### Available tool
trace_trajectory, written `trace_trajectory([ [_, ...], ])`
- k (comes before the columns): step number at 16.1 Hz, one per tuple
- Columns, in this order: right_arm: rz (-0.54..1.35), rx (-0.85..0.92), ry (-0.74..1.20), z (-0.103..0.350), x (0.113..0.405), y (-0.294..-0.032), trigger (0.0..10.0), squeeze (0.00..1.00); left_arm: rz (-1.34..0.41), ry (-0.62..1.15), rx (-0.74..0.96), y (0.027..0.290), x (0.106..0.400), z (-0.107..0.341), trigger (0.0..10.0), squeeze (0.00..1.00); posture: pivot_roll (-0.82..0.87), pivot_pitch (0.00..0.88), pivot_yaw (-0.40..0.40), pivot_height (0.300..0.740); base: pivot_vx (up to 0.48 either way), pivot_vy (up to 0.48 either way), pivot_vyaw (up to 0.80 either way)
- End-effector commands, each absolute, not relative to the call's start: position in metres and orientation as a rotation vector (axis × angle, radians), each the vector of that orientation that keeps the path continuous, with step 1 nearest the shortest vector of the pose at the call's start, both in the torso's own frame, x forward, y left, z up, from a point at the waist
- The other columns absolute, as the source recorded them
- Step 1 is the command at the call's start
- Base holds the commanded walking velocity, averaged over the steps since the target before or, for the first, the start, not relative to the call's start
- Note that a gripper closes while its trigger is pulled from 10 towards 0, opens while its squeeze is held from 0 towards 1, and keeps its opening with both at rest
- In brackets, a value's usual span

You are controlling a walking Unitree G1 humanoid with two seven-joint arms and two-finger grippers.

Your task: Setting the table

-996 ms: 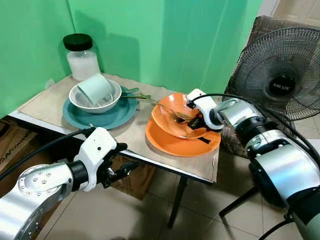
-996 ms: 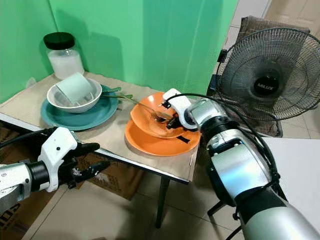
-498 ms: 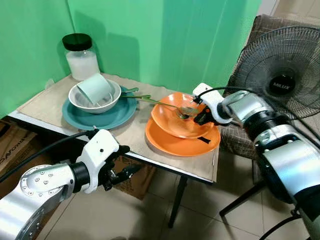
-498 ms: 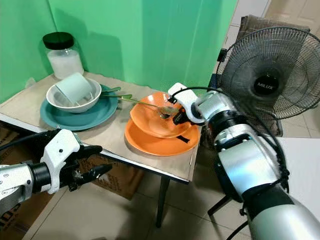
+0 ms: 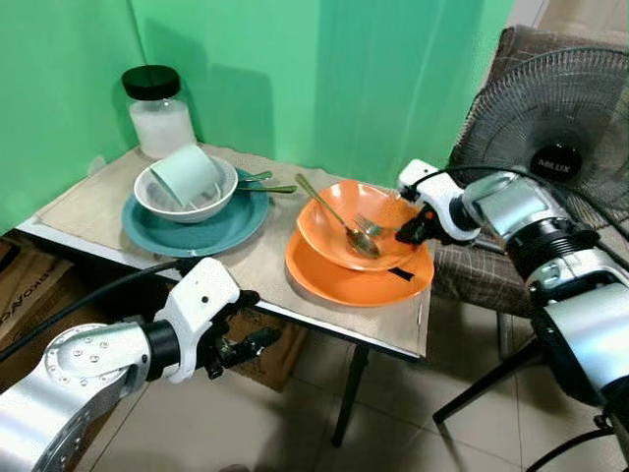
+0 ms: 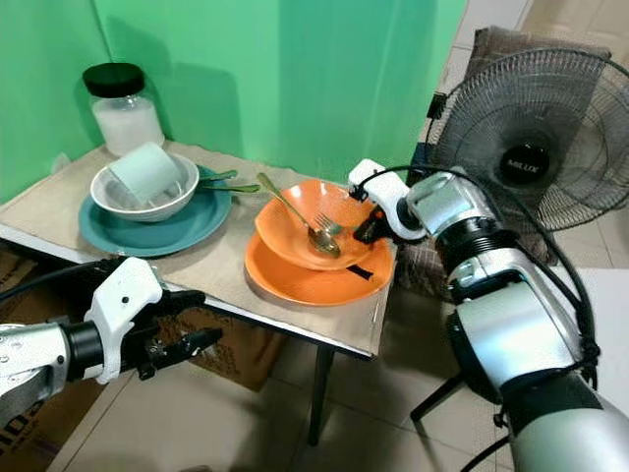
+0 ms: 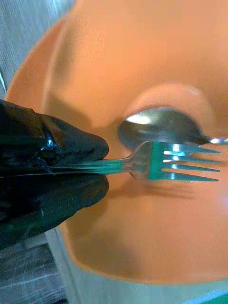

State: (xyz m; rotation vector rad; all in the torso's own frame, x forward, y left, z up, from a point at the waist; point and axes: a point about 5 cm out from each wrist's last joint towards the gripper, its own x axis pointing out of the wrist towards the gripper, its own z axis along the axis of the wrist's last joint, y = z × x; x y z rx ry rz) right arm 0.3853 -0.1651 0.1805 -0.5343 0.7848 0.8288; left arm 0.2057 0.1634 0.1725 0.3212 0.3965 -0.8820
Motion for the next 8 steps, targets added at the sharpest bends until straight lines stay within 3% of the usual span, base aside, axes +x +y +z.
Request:
trace_trajectory([
  [1,0.855,-0.485,0.743,0.19,0.385,-0.166,0.0,0.0,-0.893,0.4,0.324,0.162,0.206,0.173,10.0,0.0,0.07,0.0,-0.03,0.74,0.0,0.0,0.0],
  [4,0.92,-0.341,0.558,0.204,0.375,-0.16,0.0,0.0,-0.827,0.347,0.306,0.162,0.208,0.177,10.0,0.0,0.07,0.0,-0.035,0.74,0.0,0.0,0.0],
  [7,0.828,-0.186,0.267,0.215,0.35,-0.15,6.3,0.0,-0.666,0.26,0.276,0.162,0.214,0.181,10.0,0.0,0.05,0.0,-0.025,0.74,0.0,0.0,0.0],
  [8,0.779,-0.175,0.206,0.214,0.341,-0.147,10.0,0.0,-0.618,0.232,0.283,0.161,0.215,0.182,10.0,0.0,0.04,0.0,-0.022,0.74,0.0,0.0,0.0],
])
